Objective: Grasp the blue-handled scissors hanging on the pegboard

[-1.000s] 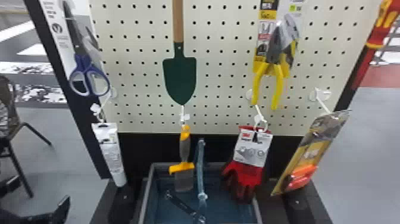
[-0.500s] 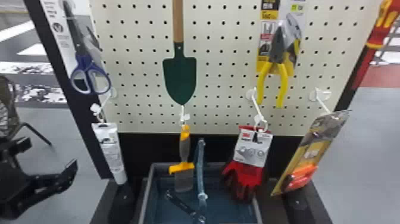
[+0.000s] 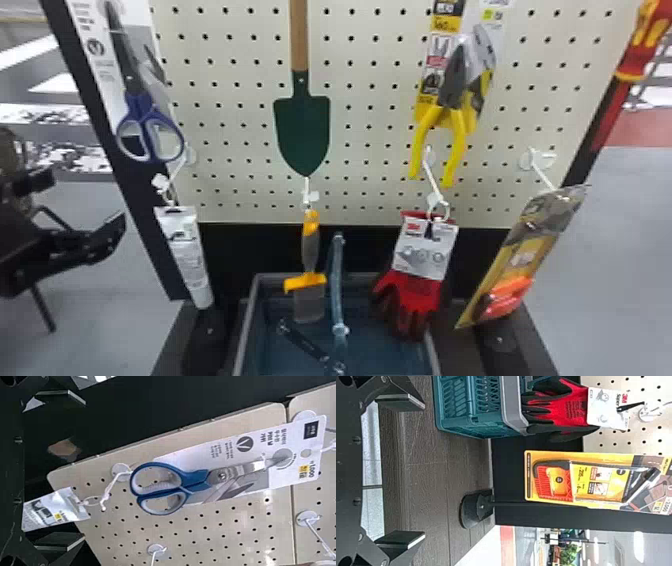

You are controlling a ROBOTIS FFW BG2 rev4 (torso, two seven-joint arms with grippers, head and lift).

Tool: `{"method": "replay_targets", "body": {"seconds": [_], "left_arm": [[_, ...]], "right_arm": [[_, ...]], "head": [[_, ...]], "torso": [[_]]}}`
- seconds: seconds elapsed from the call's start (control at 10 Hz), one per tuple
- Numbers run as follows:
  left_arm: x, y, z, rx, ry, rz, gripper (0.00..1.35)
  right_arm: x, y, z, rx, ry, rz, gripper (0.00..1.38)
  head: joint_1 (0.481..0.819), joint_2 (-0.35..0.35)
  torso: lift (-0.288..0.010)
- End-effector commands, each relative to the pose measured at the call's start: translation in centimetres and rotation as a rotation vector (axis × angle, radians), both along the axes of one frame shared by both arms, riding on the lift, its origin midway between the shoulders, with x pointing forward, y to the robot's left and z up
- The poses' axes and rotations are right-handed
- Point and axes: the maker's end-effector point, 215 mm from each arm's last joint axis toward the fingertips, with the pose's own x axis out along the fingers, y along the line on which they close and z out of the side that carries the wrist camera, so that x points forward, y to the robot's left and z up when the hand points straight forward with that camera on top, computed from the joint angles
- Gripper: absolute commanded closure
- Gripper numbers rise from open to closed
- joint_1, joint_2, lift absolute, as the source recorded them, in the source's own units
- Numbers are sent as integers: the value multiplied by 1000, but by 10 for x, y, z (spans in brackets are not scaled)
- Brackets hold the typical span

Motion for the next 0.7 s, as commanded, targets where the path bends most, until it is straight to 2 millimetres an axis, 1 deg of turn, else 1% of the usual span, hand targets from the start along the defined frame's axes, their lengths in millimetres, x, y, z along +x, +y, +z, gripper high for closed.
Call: {"method": "replay_targets", "body": {"seconds": [0.0,0.2,0.4,0.6], "left_arm": [[7,5,15,4,-5,-4,121],[18,17,31,49,23,-15,121],[30,23,39,36,43,-38,121],[40,6,45,-33,71,-135,125]], "right_arm": [[0,0,0,-1,0,1,157],[1,1,0,-2,-1,2,157],[1,1,1,-3,-3,3,157],[2,1,1,-3,-5,3,157]], "head": [[549,0],[549,0],[549,0],[549,0]], "torso": [[-100],[-100],[-100],[-100]]}}
